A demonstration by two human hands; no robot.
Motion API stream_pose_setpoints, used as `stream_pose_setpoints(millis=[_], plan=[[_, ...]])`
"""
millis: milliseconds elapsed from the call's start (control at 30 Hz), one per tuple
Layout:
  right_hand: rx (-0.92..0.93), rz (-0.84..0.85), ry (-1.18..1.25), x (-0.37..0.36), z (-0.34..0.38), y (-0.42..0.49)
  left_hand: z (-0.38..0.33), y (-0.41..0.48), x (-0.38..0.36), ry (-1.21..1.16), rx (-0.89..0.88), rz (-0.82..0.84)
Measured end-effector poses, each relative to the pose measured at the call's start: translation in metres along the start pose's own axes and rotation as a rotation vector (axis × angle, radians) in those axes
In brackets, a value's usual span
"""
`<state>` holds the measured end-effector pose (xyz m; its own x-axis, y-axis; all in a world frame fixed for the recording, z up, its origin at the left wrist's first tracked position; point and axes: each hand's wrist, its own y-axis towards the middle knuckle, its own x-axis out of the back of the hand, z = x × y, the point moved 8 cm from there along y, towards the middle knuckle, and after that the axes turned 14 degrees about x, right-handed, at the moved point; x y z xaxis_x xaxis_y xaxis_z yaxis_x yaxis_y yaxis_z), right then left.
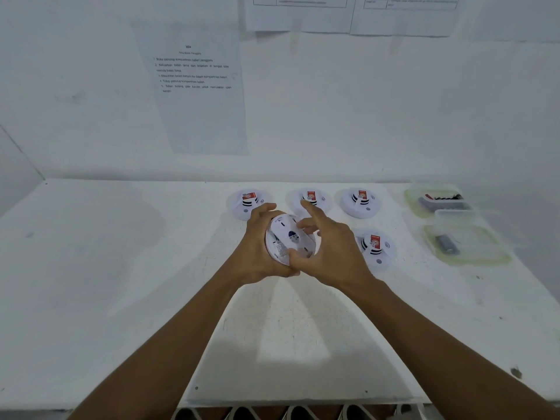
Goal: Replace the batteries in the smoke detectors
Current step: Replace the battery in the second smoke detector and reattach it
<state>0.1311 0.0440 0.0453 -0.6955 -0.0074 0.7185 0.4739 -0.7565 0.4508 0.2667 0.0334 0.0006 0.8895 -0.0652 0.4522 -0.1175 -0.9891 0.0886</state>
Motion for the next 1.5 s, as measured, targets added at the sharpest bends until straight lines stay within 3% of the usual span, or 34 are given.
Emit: stream_pose_setpoints(millis=[133, 267, 467, 567, 700, 900, 1033, 1300, 1500], plan=[[0.023, -0.005, 0.082, 0.005, 0.001, 0.004, 0.011, 0.000, 0.004, 0.089, 0.031, -0.004], [0.022, -0.158, 0.247, 0.021, -0.019, 0.012, 0.032, -0.001, 0.019, 0.092, 0.100, -0.029], [-0.067, 0.167, 0.143, -0.012, -0.064, 0.014, 0.062, -0.009, 0.053, 0.081, 0.109, -0.052], [-0.081, 0.234, 0.083, -0.037, -0.074, 0.015, 0.064, -0.009, 0.058, 0.085, 0.105, -0.031], [-0.088, 0.162, 0.062, -0.047, -0.078, 0.017, 0.060, -0.008, 0.055, 0.081, 0.086, 0.013], [-0.001, -0.164, 0.090, -0.023, -0.050, 0.005, 0.038, 0.000, 0.033, 0.040, 0.025, 0.081], [0.060, -0.176, 0.068, -0.014, -0.029, 0.000, 0.015, 0.010, -0.001, 0.097, -0.010, 0.151], [-0.084, -0.337, -0.069, 0.060, -0.059, -0.031, -0.049, 0.030, -0.074, 0.108, -0.117, 0.176], [-0.198, -0.312, -0.145, 0.124, -0.096, -0.056, -0.102, 0.043, -0.143, 0.110, -0.187, 0.145]])
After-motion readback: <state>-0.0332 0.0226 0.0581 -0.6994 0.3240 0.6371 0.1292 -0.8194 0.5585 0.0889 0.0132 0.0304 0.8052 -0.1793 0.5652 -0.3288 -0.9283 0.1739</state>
